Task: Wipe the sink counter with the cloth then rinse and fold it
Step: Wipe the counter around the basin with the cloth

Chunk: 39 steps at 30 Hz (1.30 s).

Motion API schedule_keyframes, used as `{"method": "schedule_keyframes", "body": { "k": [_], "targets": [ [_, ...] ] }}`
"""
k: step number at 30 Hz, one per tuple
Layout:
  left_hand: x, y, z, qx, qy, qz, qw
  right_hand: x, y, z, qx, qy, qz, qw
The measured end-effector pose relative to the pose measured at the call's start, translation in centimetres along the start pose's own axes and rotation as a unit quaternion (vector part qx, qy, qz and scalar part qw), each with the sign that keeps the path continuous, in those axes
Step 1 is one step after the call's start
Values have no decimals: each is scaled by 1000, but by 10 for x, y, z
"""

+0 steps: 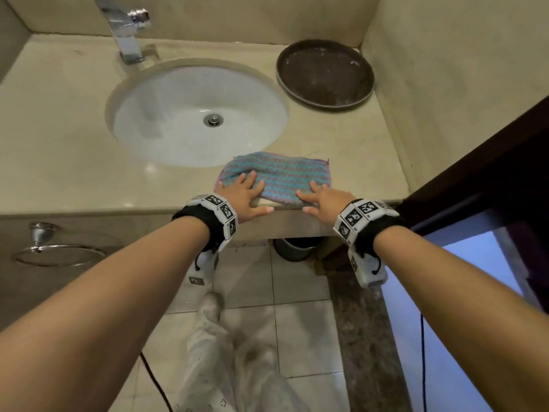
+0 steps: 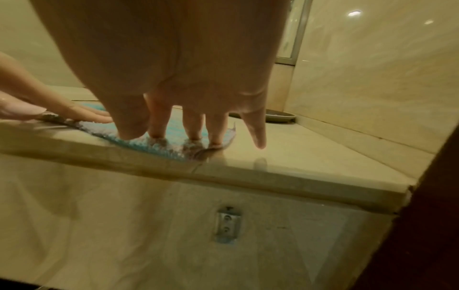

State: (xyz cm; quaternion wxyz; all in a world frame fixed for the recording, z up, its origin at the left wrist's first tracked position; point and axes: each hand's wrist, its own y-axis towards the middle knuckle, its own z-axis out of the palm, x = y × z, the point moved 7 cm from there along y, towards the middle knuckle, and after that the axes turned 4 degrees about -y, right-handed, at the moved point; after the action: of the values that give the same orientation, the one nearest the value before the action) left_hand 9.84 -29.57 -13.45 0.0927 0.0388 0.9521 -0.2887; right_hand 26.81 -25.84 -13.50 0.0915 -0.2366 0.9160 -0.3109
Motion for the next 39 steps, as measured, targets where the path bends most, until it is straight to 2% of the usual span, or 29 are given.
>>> {"method": "schedule_keyframes", "body": {
  "k": [8, 14, 17, 21, 25, 29, 34, 39],
  "targets": [
    [-22, 51, -31, 13, 31, 55, 998, -49, 26, -15, 3, 55, 64, 996],
    [-35, 110, -74, -1, 21, 102, 995, -89, 60, -43, 9, 96, 122, 988],
    [-42, 140, -94, 25, 12, 125, 992, -111, 77, -59, 19, 108, 144, 984],
    [-52, 171, -115, 11, 79, 161, 984, -134, 94, -73, 17, 122, 172, 977],
    [-69, 181, -123, 7, 146, 206, 968, -153, 101, -80, 32, 118, 191, 974],
    [-87, 185, -123, 7, 141, 244, 960, -166, 94, -80, 37, 128, 223, 966],
    [-116, 181, -113, 33, 125, 257, 958, -178, 75, -63, 45, 131, 274, 952],
    [-127, 173, -106, 49, 134, 257, 956, -177, 55, -50, 45, 130, 272, 952]
  ]
}}
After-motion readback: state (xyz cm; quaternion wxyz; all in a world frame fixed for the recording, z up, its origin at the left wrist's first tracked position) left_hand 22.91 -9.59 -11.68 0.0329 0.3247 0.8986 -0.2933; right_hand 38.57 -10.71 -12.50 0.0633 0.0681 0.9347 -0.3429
